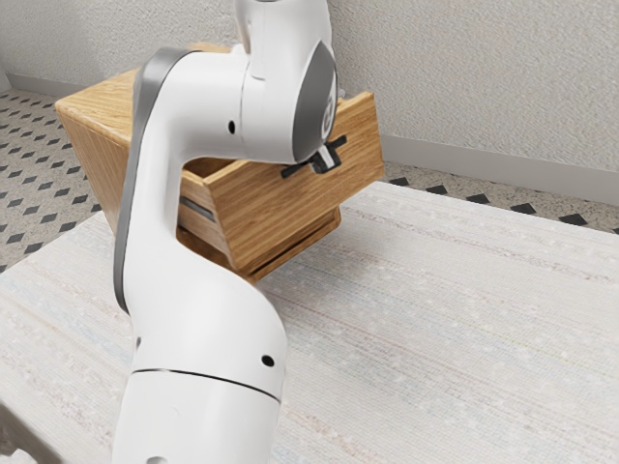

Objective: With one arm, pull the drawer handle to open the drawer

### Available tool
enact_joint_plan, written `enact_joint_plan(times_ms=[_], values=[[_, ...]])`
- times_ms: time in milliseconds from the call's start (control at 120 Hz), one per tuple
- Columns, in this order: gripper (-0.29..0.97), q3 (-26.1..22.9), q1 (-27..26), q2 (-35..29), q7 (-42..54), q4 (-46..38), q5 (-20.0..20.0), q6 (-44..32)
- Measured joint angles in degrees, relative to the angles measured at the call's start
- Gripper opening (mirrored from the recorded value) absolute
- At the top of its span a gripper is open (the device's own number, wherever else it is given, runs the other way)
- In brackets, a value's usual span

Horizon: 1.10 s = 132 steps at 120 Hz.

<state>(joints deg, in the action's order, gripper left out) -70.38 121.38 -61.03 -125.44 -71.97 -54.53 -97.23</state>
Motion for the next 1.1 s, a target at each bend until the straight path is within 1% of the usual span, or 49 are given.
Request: enact_joint_plan(times_ms=[792, 1100], values=[[0.03, 0.15, -4.59, -0.42, -1.78, -0.03, 0.16, -0.03], [0.03, 0.39, -5.27, -0.53, -2.36, 0.06, 0.16, -0.05]])
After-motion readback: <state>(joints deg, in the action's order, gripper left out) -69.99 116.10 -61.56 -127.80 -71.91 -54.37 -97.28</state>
